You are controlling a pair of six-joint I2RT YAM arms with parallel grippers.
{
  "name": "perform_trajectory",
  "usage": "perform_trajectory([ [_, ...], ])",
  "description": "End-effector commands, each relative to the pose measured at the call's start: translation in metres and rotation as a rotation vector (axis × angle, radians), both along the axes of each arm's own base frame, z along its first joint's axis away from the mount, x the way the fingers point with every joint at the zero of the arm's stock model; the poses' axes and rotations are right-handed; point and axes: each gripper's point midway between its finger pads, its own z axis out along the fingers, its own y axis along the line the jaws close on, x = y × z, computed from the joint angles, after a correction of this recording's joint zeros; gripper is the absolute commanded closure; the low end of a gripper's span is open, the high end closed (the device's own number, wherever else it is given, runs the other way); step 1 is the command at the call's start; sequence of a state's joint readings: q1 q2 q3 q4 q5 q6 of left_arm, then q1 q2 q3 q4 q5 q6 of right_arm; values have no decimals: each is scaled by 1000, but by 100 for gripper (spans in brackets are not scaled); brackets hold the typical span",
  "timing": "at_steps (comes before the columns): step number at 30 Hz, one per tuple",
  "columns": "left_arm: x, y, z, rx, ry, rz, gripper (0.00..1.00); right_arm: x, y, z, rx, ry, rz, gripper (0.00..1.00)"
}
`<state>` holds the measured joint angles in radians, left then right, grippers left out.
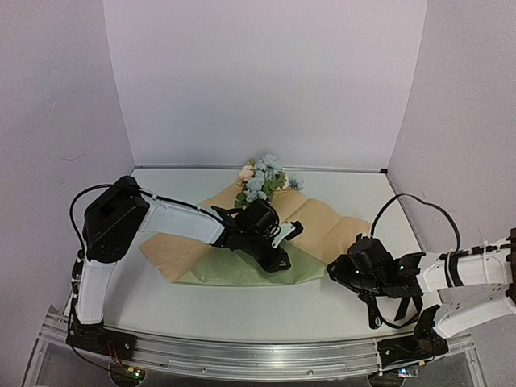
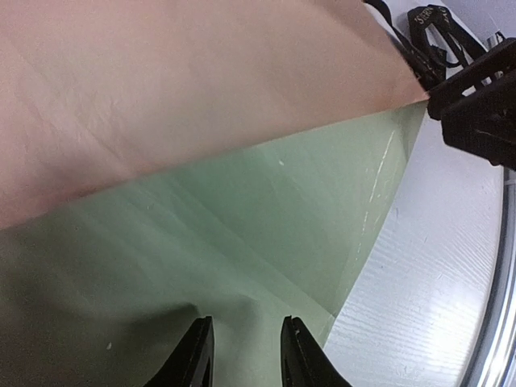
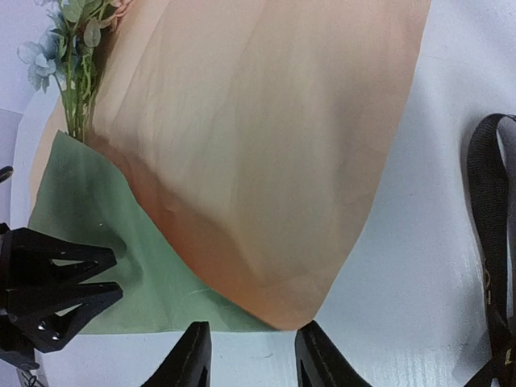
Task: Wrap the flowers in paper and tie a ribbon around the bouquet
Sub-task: Pick up the one-fourth-folded wrapping paper from the center of the board.
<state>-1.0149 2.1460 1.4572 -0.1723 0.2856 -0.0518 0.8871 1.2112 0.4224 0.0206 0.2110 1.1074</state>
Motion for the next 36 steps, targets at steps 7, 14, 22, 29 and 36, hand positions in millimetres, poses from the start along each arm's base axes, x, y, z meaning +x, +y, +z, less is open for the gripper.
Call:
perform_trajectory([
  [7,26,-38,0,-32,-124,-69,70,1,-27,-17,-53,34,-45,29],
  [14,27,-39,-15,-11,-113,-70,71,-1,-34,-31,-47,86,-80,36],
  [22,25,-34,-25,3,-93,-73,71,3,-20,-30,-21,103,-37,48],
  [29,29,-29,-29,15,-87,-72,71,9,-13,-29,-4,123,-24,49],
  [36,35,-24,-27,16,-89,-69,71,19,-3,-25,44,146,-14,50],
])
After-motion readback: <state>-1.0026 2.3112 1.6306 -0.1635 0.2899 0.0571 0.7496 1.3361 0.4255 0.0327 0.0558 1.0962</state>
